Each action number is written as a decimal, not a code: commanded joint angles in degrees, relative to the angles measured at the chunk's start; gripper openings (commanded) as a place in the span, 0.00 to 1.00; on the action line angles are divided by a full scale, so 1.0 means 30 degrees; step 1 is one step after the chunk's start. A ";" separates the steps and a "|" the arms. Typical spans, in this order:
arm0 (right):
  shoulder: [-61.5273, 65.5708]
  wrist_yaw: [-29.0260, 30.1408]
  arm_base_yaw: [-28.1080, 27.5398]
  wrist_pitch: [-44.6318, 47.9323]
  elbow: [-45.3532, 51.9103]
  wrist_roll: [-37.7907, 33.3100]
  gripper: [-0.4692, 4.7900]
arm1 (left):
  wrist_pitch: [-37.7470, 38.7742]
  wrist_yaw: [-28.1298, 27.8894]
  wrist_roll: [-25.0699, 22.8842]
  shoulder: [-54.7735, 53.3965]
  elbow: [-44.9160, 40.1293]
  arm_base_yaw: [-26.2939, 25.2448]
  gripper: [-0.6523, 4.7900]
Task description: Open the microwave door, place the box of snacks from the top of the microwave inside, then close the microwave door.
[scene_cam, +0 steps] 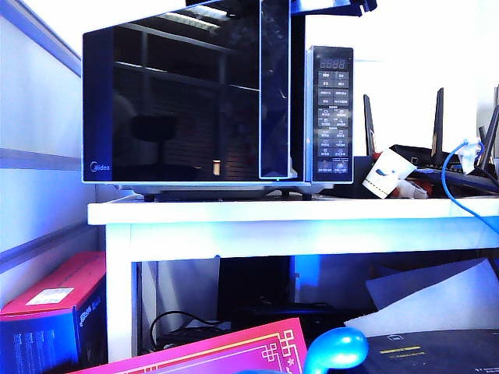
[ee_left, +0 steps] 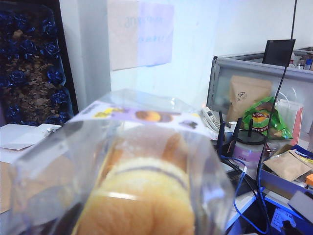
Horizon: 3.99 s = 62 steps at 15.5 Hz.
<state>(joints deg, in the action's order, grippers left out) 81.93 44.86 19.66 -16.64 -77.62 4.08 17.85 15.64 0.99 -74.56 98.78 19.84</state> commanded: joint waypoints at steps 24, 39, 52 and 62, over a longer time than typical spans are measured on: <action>-0.0539 0.7169 0.1596 0.0641 -0.0350 -0.0772 0.54 | -0.0117 0.0007 0.0015 0.0109 0.0095 0.0015 0.63; -0.0743 -0.8692 0.1508 0.5632 -0.0372 0.2295 0.54 | -0.0095 0.0015 -0.0029 0.0109 0.0102 0.0015 0.63; 0.1049 -0.1945 0.1530 0.4036 -0.0364 0.1989 0.52 | 0.0495 0.0007 -0.0138 0.0117 0.0102 0.0015 0.63; 0.1049 0.0947 0.3228 0.4087 -0.0372 0.0641 0.52 | 0.0641 0.0007 -0.0175 0.0117 0.0102 0.0015 0.63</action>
<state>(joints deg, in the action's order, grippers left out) 85.49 47.31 28.67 -5.02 -78.41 6.24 21.28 15.64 0.73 -74.59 98.78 19.84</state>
